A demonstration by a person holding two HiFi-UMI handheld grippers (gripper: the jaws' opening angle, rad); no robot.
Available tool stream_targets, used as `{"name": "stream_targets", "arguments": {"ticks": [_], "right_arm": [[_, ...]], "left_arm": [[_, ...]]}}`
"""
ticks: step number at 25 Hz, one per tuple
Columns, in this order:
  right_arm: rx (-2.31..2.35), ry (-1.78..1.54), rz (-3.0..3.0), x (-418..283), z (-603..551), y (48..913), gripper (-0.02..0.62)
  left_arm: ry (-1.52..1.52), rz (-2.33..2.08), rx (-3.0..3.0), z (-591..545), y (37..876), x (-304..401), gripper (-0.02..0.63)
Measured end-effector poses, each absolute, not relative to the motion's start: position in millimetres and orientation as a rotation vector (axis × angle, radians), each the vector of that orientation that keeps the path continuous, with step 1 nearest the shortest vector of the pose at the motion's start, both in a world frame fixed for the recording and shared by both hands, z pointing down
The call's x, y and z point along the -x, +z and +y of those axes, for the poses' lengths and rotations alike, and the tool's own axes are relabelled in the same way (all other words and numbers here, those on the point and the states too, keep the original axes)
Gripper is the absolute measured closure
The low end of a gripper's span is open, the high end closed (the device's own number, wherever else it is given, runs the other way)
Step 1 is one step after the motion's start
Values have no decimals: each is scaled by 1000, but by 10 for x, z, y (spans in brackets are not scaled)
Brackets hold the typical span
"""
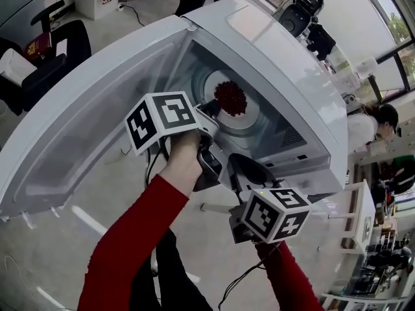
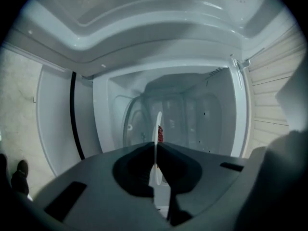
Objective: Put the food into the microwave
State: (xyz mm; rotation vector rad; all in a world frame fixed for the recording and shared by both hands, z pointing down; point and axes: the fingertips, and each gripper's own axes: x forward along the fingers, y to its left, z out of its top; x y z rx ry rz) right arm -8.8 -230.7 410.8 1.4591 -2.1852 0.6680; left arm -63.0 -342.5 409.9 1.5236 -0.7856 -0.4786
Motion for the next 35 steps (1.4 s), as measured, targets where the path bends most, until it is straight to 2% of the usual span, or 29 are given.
{"name": "stream_targets", "arguments": {"ticks": [35], "right_arm": [[-1446,678,-2134,-1,-2586,4130,583]], "left_arm": [[-75,-979,-1700,-3978,4252,427,584]]}}
